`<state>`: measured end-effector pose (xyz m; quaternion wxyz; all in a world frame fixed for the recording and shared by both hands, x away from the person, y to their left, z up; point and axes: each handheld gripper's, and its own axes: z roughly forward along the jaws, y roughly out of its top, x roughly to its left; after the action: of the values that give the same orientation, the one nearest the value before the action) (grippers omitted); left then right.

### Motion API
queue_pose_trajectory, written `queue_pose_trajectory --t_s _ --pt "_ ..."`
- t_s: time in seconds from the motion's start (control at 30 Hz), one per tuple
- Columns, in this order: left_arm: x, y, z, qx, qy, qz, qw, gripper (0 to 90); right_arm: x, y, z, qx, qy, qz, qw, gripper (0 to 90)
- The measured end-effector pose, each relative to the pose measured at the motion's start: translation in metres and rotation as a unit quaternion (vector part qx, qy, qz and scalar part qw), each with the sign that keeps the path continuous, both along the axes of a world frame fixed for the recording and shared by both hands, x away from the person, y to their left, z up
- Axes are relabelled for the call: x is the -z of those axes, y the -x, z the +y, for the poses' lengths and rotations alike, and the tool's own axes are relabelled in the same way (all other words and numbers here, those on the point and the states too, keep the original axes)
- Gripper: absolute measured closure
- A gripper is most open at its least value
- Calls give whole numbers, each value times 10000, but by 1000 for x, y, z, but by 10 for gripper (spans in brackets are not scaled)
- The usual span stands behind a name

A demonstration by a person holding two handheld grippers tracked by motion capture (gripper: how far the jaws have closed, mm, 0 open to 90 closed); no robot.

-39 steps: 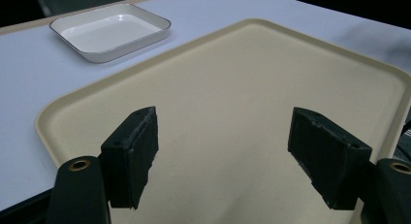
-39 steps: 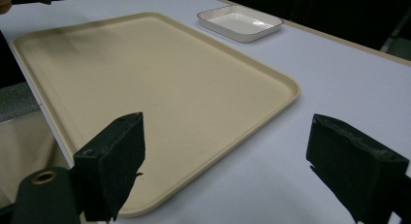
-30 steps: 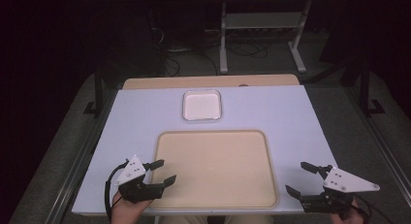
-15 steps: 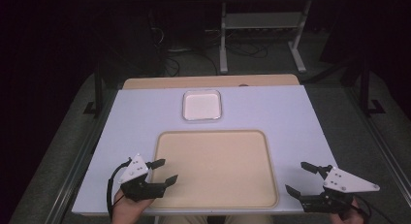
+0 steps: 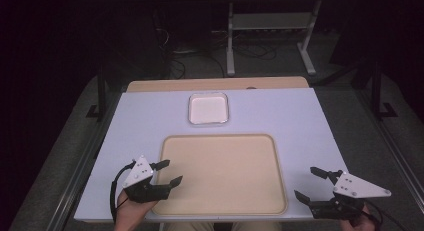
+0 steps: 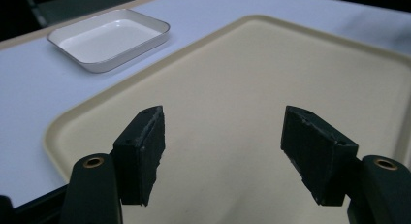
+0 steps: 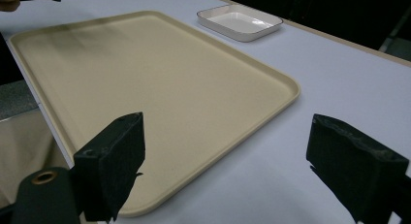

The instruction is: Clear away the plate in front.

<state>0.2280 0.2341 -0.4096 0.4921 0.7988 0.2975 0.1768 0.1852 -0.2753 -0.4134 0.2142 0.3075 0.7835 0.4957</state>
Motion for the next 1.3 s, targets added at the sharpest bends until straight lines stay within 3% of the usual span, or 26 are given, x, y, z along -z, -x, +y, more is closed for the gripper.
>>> queue_pose_trajectory --t_s 0.2,0.33,0.53,0.7,0.83,0.9,0.93,1.0,1.03,1.07,1.13,1.3 --pt "2 -5 -3 -21 30 67 10000 264 0 0 0 6 5 0 10000 129" --pt "-1 -9 -2 37 323 31 9995 237 0 0 0 5 7 6 10000 129" --pt "-2 -12 -1 50 541 -112 9985 228 0 0 -1 -6 12 5 10000 129" --pt "-3 -17 3 -86 715 -214 9972 240 0 0 -2 -3 -19 16 10000 129" --pt "-8 -30 8 108 1019 63 9947 238 1 0 -2 -28 -1 29 10000 129" --pt "-11 -35 4 -84 804 17 9967 223 1 0 -2 -30 -8 33 10000 129" --pt "-12 -37 3 -127 751 2 9971 161 1 0 -3 -27 -24 28 10000 129" --pt "-14 -39 2 -111 685 -54 9976 193 1 0 -3 -19 -34 26 10000 129" --pt "-16 -40 -1 -119 591 -133 9981 193 0 0 -3 -19 -42 26 10000 129" --pt "-20 -44 -7 -141 364 -208 9990 173 0 0 -4 -18 -63 23 10000 129" --pt "-25 -49 -12 -101 214 -193 9995 174 0 0 -4 -23 -72 19 10000 129" --pt "-34 -61 -23 -97 94 -301 9995 163 1 0 -3 -39 -75 22 10000 129"
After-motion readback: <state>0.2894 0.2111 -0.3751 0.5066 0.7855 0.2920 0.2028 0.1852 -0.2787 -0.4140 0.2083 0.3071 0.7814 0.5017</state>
